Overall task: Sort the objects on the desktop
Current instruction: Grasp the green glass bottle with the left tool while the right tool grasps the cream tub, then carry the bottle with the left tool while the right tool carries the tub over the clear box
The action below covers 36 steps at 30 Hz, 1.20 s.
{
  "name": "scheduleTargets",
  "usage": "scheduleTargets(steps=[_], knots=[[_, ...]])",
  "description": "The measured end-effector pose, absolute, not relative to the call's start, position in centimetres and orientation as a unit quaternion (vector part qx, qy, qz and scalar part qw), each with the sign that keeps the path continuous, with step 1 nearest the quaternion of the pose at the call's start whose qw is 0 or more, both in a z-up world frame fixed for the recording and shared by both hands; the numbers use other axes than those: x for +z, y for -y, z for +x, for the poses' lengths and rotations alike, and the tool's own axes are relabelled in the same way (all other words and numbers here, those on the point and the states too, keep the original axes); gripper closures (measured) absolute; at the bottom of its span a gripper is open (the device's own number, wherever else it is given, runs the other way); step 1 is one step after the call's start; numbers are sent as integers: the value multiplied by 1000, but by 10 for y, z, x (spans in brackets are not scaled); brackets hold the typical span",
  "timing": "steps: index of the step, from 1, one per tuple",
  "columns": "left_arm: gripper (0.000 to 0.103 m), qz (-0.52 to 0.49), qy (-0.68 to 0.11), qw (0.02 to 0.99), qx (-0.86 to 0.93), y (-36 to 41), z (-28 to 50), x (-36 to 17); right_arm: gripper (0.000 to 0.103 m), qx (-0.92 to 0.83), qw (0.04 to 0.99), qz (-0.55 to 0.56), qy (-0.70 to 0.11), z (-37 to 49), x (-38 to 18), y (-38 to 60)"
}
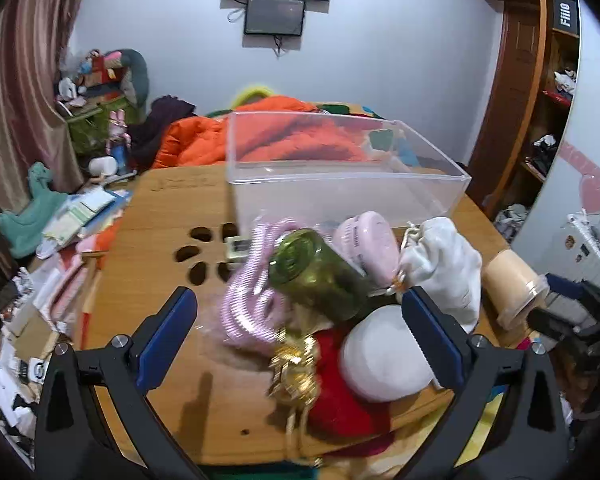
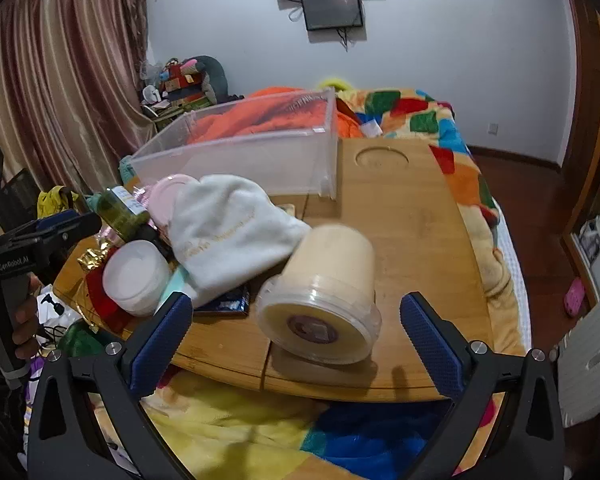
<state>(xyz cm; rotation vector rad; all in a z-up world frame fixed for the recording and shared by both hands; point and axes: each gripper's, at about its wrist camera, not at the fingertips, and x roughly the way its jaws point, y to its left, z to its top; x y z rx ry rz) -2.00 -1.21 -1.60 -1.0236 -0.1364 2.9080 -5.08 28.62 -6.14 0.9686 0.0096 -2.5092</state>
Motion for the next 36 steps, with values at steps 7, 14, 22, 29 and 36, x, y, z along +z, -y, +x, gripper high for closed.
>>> scheduleTargets(steps=[7,14,22,29,36], knots=[[0,-347,54,26,936,11,-40,-24,14,-903,218,371,-12,-64,-75,-282],[1,-349,44,17,936,9,-51,-30,23,-900,208,383,-9,-78,-88,-278],[22,-353,47,11,935,8,-56,-36,36,-902,200,383,-11,-82,-97,-273],[38,-342,48,17,938,9,-56,-31,37,-904,200,378,-7,-80,-99,-273],[38,-327,54,12,944,14,-50,-23,37,-906,192,378,4,-78,-94,-278]])
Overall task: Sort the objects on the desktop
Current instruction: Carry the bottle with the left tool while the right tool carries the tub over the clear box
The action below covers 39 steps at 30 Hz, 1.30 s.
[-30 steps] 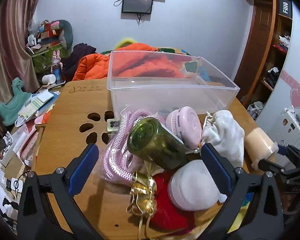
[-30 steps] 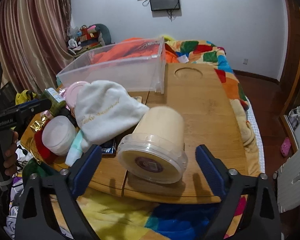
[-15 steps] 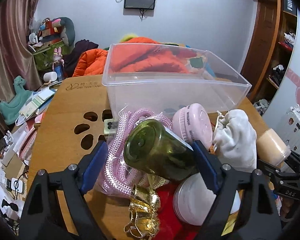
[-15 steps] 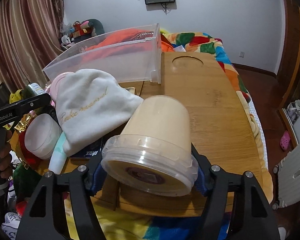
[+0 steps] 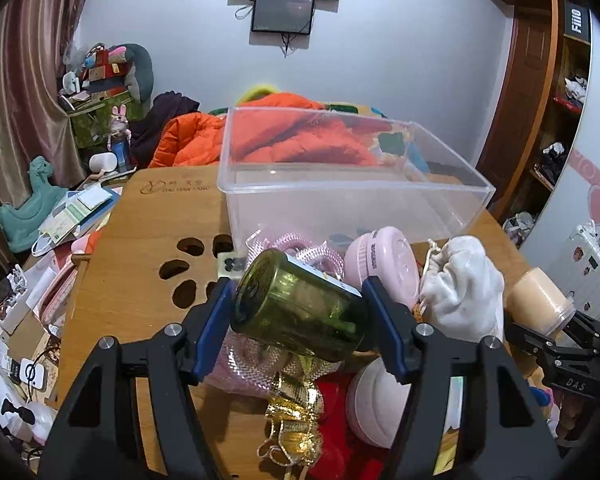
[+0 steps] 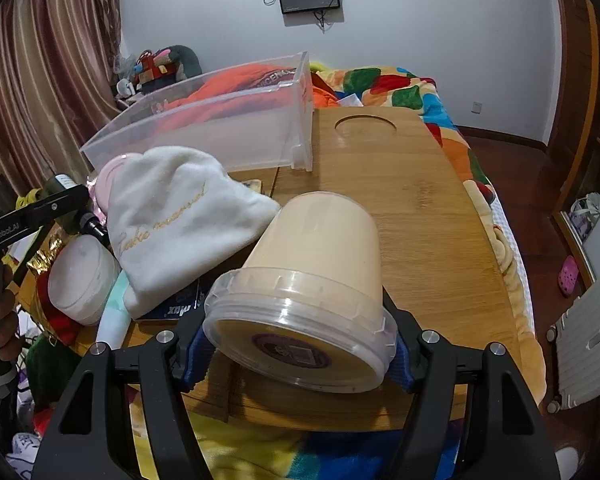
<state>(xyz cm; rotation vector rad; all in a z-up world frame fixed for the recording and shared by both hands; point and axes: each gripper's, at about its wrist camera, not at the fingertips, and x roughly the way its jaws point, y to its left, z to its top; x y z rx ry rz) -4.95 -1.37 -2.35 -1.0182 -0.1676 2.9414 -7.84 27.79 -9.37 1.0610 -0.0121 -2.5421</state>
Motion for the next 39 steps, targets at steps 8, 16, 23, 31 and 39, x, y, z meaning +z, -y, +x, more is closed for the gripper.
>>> scheduleTargets(steps=[8,16,23,31,39], knots=[[38,-304,64,14,950,21,-39,-7,37,-915,194,353,3,-72,-72,-280],[38,-281,58,12,958,27,-31,15,37,-922,212,323,-1,-72,-37,-277],[38,-262,58,9,963,37,-38,37,37,-926,231,297,-33,-80,-8,-260],[38,-235,51,-9,971,45,-58,62,37,-920,264,285,-51,-111,15,-239],[38,-231,35,-15,972,50,-90,76,37,-922,277,262,-71,-140,38,-214]])
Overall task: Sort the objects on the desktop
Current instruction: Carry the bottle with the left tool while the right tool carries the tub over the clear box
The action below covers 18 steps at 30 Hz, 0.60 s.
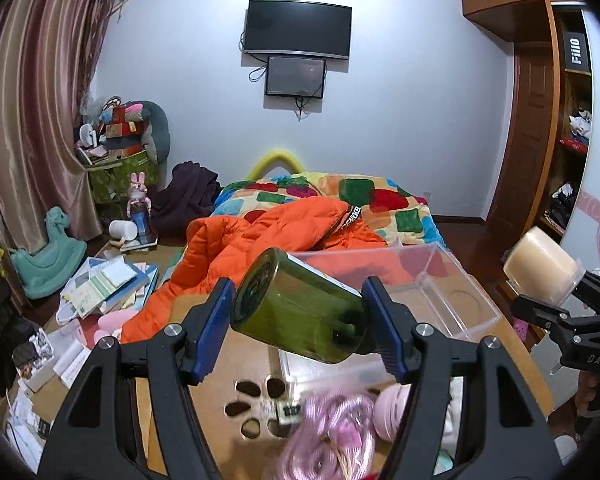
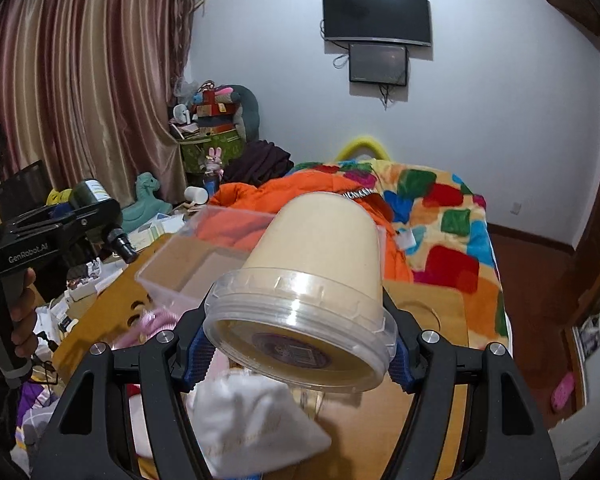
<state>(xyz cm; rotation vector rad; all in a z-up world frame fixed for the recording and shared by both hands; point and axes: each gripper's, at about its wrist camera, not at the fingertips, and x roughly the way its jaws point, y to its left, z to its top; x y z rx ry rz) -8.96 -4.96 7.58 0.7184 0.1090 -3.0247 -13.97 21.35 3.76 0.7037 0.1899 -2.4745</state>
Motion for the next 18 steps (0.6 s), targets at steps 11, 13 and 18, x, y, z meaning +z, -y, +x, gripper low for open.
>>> scheduleTargets(steps=[11,13,18], knots=[[38,245,3,-10,-969,37,-133,85,37,-915,286,275,-73,-190,39,-193],[38,256,3,-21,-967,34,-144,84,37,-912,286,282,-76,-199,37,-190],[38,294,2,-47,-955,30,-171,75,37,-899,294,316,-81,-224,25,-181]])
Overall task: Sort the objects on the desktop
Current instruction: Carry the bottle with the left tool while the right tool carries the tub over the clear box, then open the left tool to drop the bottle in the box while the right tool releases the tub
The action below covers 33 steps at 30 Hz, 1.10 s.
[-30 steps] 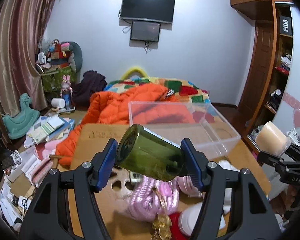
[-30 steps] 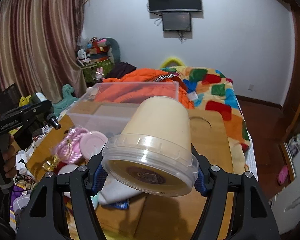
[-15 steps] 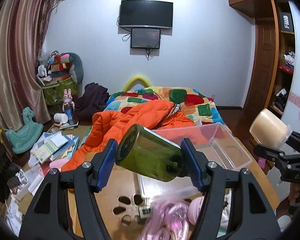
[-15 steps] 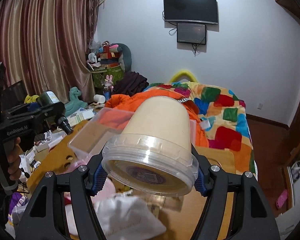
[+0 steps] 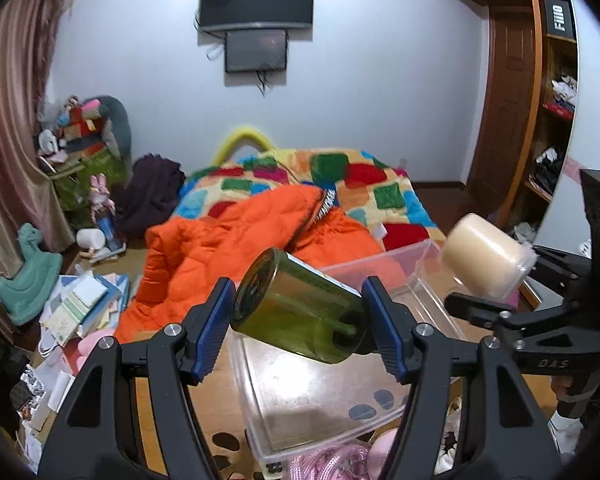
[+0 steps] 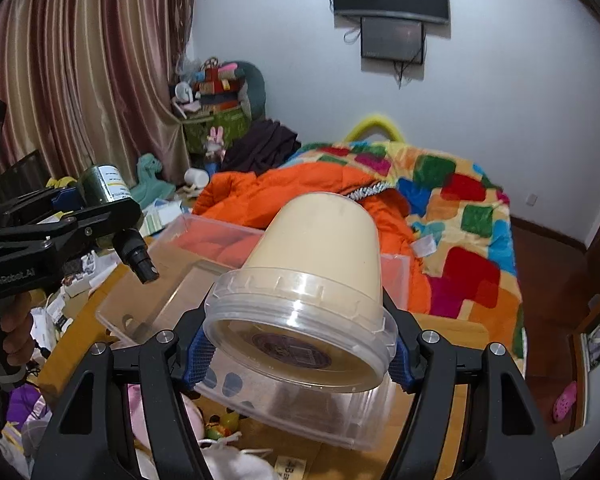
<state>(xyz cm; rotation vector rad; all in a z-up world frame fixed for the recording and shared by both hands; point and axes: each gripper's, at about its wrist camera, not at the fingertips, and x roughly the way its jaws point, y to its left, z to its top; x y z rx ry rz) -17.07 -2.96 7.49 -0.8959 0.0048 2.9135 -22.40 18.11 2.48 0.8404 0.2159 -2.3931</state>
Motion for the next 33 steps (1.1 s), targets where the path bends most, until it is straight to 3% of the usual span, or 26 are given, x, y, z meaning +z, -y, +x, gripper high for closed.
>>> scheduleTargets(steps=[17,33], knots=[[39,-402,-37,71,912,10,-220,29,37,-858,307,397,-105,-266,-20,-162],[39,-424,-63,66,901,5,-226,4,37,-849,276,415,-174,-266,-39,-138]])
